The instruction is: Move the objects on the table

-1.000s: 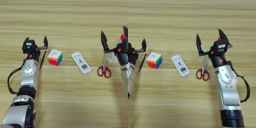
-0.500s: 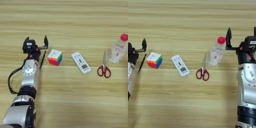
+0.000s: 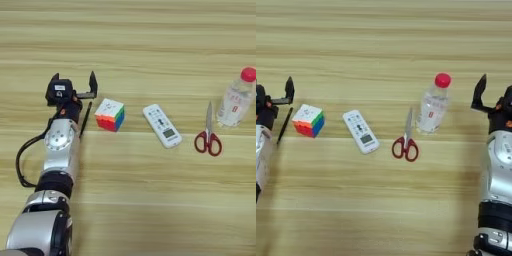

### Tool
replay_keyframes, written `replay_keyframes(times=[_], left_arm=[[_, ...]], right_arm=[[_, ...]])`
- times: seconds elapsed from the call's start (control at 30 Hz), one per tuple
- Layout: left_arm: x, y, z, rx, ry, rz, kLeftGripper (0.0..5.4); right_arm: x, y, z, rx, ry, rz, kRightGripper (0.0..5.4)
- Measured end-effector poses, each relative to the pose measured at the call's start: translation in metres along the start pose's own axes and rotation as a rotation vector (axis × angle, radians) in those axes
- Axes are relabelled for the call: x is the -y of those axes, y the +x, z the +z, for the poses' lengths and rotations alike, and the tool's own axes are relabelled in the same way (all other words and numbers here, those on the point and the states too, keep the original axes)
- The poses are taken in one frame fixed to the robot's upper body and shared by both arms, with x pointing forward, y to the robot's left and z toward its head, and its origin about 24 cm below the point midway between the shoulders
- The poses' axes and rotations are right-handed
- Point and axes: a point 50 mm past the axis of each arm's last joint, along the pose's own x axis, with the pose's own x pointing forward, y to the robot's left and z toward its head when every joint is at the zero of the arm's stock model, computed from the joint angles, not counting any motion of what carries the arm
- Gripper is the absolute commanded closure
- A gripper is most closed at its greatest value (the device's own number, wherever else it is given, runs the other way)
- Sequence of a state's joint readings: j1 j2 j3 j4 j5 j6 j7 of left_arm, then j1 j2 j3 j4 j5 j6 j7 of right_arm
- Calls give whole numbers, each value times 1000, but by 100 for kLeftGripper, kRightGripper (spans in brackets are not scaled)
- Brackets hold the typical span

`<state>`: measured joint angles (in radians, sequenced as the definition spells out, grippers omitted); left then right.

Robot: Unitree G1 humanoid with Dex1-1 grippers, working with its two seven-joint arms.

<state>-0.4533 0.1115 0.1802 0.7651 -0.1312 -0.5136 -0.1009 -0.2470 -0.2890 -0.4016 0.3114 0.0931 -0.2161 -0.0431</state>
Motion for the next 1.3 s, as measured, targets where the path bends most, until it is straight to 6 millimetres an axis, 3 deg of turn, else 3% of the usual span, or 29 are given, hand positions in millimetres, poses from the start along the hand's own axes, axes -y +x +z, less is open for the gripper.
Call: replay_keyframes(times=[0.23,0.5,0.9,1.3], left_arm=[[3,1,2,12,2,-20,0],[5,0,3,14,13,-41,0],[11,-2,0,2,22,-90,0],[35,-29,-8,-27,-5,-241,0]], right_arm=[[-1,0,-30,-89,-34,-26,4],[-6,-3,-43,-112,-20,-8,4],[-14,-2,-39,-30,-21,-3,4],[-18,-3,-42,-35,-26,5,4]])
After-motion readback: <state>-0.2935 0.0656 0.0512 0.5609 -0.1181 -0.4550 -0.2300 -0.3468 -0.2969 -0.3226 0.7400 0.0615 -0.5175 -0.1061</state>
